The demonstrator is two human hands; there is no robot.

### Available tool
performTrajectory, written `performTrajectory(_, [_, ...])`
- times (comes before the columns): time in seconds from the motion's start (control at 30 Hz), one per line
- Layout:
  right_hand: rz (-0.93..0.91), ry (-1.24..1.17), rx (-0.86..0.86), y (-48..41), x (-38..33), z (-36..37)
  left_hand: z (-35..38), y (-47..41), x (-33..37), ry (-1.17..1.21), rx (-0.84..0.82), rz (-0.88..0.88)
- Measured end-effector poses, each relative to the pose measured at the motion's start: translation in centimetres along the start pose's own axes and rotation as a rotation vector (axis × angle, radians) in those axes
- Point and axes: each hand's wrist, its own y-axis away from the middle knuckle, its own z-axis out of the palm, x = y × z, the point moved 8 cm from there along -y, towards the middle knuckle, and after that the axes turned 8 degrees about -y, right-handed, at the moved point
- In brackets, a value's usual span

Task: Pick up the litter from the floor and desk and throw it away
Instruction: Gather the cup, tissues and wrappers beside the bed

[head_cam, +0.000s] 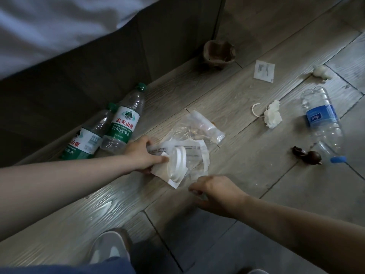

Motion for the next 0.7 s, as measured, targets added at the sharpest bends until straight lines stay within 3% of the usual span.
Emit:
performTrajectory(0.23, [0.012, 0.042, 0.061, -0.7, 0.0, 0.1, -1.1, -0.3, 0.0, -0.142, 0.073, 0.106])
performTrajectory(0.37, [0.164, -0.021, 0.028, 0.3, 1.4, 1.1, -1.1, -0.4, 0.5, -0.204, 0.083, 0.146])
performTrajectory(0.5, [0.177, -0.062, -0.011, 1.6, 1.7, 0.6, -0.7, -0.2, 1.3, -0.278, 0.101, 0.2])
performTrajectory(0.7, [0.387, -0.262, 0.287, 1.1, 3.2, -4.6, -0.9, -0.2, 1.8, -0.433, 0.182, 0.208])
